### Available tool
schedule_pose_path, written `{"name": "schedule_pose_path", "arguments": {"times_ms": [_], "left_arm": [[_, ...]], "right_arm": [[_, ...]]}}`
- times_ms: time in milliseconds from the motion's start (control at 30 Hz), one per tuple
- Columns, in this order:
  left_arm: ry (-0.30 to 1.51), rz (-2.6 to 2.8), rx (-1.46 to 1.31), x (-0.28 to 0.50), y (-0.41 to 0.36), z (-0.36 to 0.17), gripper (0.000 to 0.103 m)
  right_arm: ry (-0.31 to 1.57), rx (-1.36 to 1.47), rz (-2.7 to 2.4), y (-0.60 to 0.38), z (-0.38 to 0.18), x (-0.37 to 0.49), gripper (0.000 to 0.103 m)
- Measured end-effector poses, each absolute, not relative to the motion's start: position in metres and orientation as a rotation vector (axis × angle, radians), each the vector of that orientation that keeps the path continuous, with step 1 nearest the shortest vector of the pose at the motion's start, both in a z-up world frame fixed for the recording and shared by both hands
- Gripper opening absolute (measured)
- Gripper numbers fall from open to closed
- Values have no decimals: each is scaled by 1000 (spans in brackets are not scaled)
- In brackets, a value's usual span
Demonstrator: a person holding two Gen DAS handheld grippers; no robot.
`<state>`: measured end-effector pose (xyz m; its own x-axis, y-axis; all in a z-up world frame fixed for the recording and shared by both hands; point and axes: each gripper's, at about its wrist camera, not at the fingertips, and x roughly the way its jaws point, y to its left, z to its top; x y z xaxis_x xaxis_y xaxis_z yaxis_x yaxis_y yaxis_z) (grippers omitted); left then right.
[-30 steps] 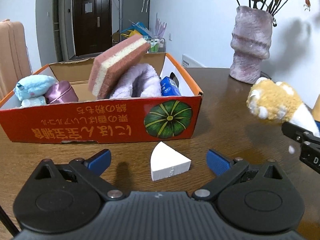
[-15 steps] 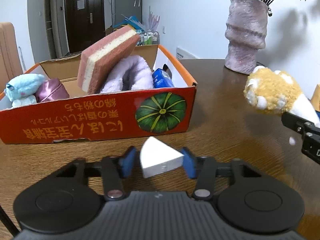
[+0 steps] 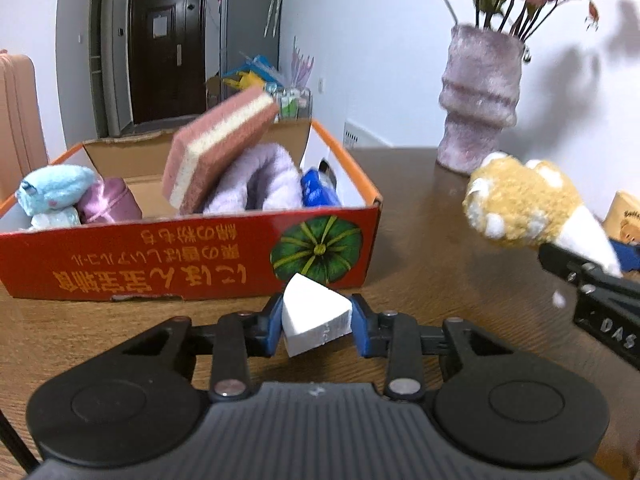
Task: Organize soft objects
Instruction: 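Close the left gripper on the white triangular sponge while the right holds the plush, then carry the white sponge and yellow plush with both tools over the box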
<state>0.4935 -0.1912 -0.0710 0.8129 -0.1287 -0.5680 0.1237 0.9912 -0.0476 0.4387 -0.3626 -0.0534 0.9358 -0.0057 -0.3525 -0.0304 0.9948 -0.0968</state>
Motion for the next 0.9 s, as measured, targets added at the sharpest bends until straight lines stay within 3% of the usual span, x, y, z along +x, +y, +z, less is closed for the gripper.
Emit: {"name": "schedule_pose_path", "arguments": {"times_ms": [433,900], "left_arm": [[430,-103,-58,449,-157,-38,35],[353,25,-153,422,-69,-17,35]], "right_arm": [[259,-63,-9,-306,-40,412,47],[199,-71,5,-216,-35,390,47]]}}
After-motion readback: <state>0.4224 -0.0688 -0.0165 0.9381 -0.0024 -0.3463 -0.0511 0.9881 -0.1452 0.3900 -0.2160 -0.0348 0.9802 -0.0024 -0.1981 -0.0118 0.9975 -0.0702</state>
